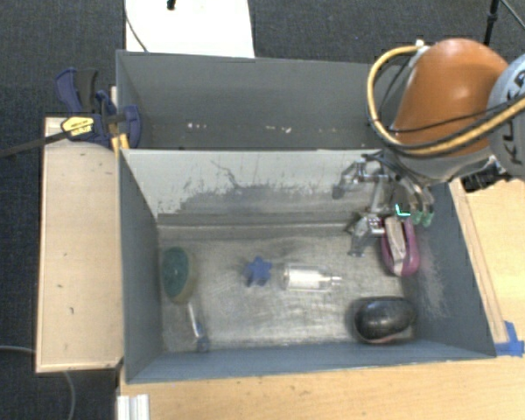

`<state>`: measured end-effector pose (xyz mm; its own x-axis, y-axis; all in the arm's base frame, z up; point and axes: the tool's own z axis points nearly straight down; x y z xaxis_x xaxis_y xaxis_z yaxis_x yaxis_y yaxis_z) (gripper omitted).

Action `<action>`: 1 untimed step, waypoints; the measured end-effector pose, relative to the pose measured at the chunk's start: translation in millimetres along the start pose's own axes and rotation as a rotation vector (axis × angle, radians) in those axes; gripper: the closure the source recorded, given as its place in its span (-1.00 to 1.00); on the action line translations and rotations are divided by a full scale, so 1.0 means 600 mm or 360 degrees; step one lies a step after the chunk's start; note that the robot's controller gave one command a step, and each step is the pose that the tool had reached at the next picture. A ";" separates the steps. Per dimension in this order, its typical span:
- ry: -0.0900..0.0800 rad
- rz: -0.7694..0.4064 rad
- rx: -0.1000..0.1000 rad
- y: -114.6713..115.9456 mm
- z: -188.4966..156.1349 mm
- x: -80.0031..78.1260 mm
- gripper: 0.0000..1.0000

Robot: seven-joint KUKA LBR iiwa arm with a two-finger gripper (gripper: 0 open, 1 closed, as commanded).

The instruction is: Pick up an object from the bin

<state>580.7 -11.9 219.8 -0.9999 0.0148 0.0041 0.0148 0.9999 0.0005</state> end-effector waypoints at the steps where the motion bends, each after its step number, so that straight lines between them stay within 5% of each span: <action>1: 0.0002 0.0157 -0.0001 0.059 0.215 0.010 -1.00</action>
Offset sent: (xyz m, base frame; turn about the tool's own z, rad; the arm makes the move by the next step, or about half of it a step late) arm -0.0045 0.0340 -0.1250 0.1002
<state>574.7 23.8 90.6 -0.9935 0.1133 0.0055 0.1133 0.9936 0.0009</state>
